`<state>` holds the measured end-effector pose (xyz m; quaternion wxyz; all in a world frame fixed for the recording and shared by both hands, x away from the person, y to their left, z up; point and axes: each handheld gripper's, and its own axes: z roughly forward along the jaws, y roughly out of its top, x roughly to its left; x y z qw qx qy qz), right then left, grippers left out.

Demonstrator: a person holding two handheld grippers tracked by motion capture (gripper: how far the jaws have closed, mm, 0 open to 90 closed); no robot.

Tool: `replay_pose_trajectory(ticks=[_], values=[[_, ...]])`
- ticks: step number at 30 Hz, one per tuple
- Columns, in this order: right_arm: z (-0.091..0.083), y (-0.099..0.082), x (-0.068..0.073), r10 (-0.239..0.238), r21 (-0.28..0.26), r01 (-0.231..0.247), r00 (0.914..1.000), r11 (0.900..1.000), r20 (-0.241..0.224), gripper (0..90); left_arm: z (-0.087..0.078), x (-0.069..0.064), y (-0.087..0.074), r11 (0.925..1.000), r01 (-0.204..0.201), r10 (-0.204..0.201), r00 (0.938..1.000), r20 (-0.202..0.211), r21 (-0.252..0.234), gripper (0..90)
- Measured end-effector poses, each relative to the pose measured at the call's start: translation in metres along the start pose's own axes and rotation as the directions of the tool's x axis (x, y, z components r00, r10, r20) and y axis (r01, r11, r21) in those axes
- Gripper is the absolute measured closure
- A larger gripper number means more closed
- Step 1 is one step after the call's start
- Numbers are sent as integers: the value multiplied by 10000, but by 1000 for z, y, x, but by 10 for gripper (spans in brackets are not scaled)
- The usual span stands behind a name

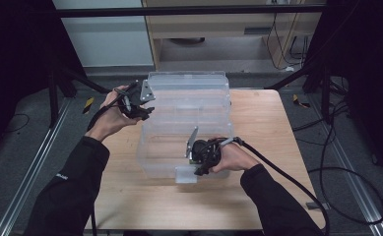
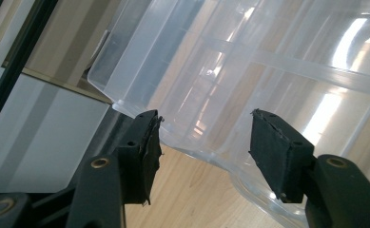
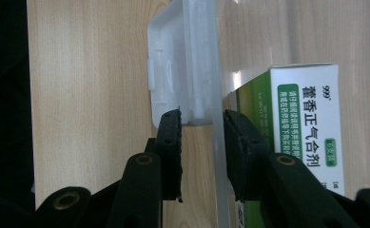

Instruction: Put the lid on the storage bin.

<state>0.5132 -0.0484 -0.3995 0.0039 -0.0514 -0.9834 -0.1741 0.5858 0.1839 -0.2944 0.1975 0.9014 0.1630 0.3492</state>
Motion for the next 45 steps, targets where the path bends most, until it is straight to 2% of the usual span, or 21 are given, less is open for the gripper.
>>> replay_pose_trajectory(ticks=[11, 20, 22, 28, 32, 45], values=[[0, 0, 0, 3, 26, -3, 10000, 10000, 3, 689, 14, 4, 14, 9984, -558, 560, 9983, 166, -99, 448], [0, 0, 0, -12, 19, 12, 10000, 10000, 33, 690, 23, 2, 22, 9951, -978, 975, 9950, 200, 111, 446], [0, 0, 0, -16, 6, 16, 10000, 10000, 13, 690, 26, 2, 24, 9931, -1135, 1127, 9933, 253, 308, 449], [0, -1, 0, -75, -84, 75, 10000, 9999, 23, 690, 34, 1, 29, 9884, -1466, 1454, 9889, 319, 403, 463], [0, -1, 0, -101, -96, 101, 9999, 9999, 24, 691, 39, -1, 31, 9828, -1753, 1732, 9841, 400, 589, 476], [0, -1, 0, -99, -82, 100, 9999, 9999, 29, 691, 48, -7, 37, 9710, -2295, 2254, 9722, 630, 673, 548]])
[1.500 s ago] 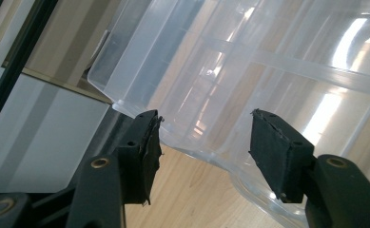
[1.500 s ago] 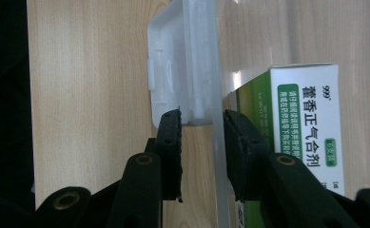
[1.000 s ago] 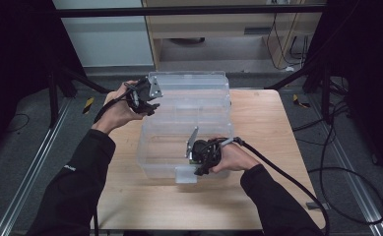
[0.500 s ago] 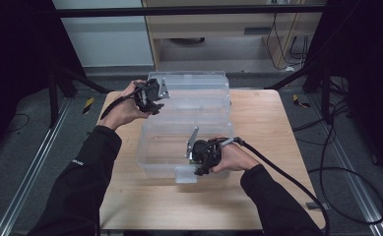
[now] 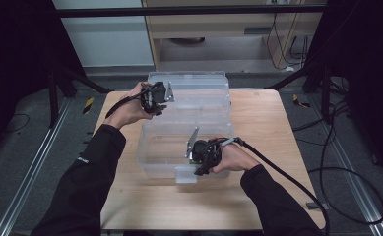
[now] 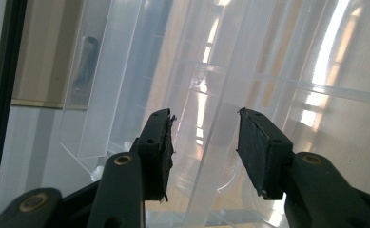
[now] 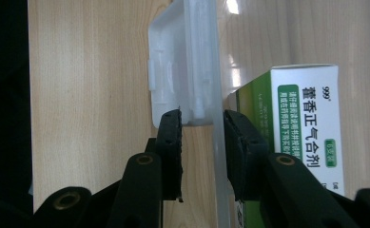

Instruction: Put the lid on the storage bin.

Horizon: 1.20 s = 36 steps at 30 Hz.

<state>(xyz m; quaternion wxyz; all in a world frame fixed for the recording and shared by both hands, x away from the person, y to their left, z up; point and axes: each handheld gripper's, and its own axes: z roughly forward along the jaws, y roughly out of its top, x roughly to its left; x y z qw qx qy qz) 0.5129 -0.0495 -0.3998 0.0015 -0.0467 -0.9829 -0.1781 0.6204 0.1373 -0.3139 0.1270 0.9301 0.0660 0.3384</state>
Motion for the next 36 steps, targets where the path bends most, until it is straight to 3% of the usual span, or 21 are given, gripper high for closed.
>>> replay_pose_trajectory(ticks=[19, 36], values=[[0, 0, 0, -68, -61, 68, 10000, 10000, 64, 692, 9, -2, 9, 9968, -644, 622, 9969, 481, 463, 707], [0, 0, 1, -60, -23, 61, 9999, 10000, 131, 694, 7, -2, 14, 9850, -1616, 1577, 9853, 652, 598, 754]])
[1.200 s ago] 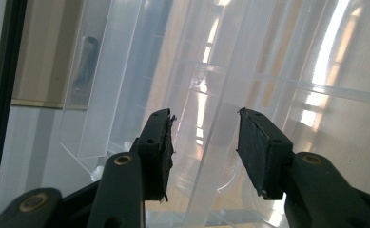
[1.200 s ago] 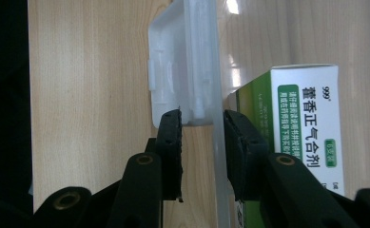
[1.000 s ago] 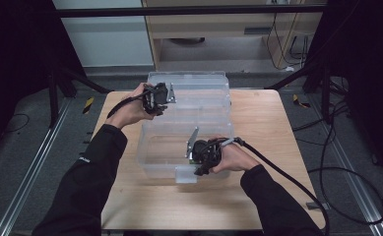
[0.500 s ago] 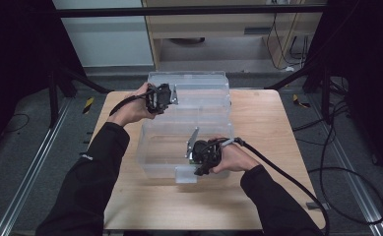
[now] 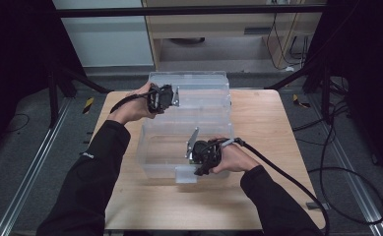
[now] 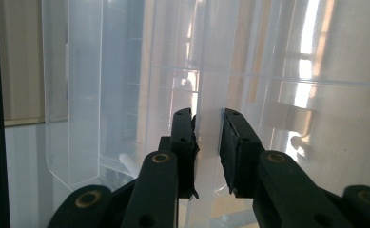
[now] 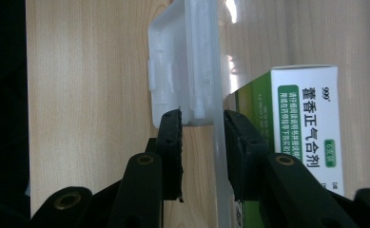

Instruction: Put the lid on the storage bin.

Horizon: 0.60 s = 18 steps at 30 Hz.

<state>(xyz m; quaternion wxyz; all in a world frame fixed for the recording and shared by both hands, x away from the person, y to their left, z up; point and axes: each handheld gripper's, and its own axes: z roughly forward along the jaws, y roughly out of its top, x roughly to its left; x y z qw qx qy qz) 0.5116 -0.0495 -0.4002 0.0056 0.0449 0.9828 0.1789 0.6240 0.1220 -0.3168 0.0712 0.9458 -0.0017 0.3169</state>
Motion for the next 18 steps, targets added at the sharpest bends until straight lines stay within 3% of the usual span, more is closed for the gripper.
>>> replay_pose_trajectory(ticks=[14, 15, 17, 18], values=[[0, 0, 1, 64, -60, -64, 10000, 10000, 59, 696, -6, -2, 6, 9967, -749, 751, 9972, -45, 300, 784], [0, 0, 1, 69, -70, -68, 10000, 10000, 69, 696, -6, -4, 6, 9983, -522, 521, 9986, 17, 273, 784], [0, 0, 2, 56, -92, -55, 9999, 9999, 131, 696, -8, -4, 7, 9968, -725, 726, 9974, -28, 329, 786], [0, -1, 2, 65, -96, -64, 9999, 9999, 132, 696, -9, -6, 7, 9978, -587, 587, 9983, 19, 292, 786]])
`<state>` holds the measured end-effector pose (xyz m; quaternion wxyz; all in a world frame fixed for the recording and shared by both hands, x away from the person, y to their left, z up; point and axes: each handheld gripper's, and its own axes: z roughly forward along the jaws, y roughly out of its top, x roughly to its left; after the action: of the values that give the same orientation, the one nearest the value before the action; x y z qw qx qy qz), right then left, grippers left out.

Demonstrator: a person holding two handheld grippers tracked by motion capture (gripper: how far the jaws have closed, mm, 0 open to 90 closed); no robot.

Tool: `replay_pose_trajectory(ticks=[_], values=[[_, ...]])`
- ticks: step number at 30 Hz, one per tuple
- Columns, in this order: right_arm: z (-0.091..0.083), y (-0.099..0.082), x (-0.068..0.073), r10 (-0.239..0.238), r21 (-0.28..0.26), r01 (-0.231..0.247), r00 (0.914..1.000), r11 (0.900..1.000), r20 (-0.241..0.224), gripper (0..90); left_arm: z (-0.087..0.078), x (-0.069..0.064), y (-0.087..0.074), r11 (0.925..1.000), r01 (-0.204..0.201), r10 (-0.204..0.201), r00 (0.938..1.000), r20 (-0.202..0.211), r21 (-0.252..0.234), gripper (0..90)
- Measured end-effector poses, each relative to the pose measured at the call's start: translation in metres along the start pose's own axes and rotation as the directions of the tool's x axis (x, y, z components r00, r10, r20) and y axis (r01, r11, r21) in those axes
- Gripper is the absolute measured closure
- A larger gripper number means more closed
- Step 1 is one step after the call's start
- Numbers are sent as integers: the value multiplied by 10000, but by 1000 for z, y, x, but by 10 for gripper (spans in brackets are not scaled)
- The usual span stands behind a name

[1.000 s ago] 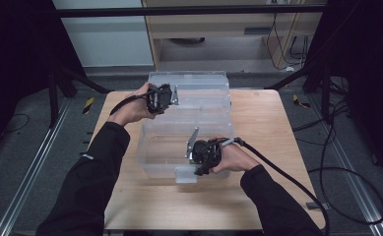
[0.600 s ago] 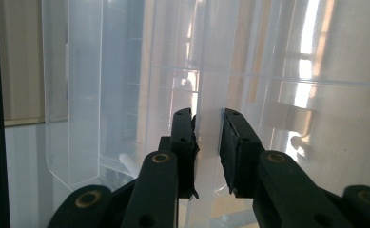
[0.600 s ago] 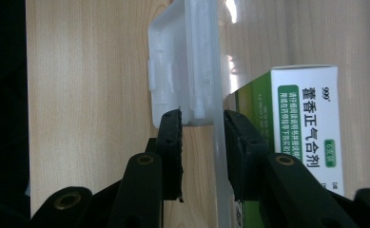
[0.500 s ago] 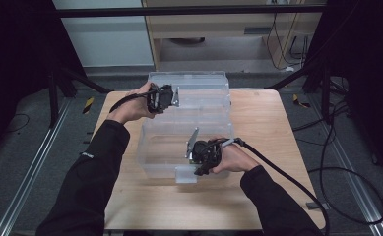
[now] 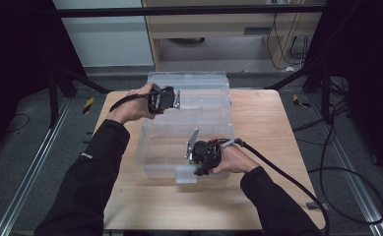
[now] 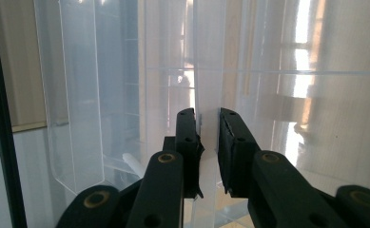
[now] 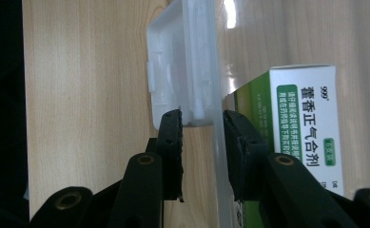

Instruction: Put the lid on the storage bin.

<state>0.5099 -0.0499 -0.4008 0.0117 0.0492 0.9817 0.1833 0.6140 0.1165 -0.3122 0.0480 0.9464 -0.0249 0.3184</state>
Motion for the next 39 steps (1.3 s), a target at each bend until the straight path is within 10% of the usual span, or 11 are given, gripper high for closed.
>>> replay_pose_trajectory(ticks=[39], values=[[0, -2, 7, 189, -66, -188, 9997, 9998, 150, 691, -47, -38, 2, 9970, -647, 641, 9978, -153, -422, 816]])
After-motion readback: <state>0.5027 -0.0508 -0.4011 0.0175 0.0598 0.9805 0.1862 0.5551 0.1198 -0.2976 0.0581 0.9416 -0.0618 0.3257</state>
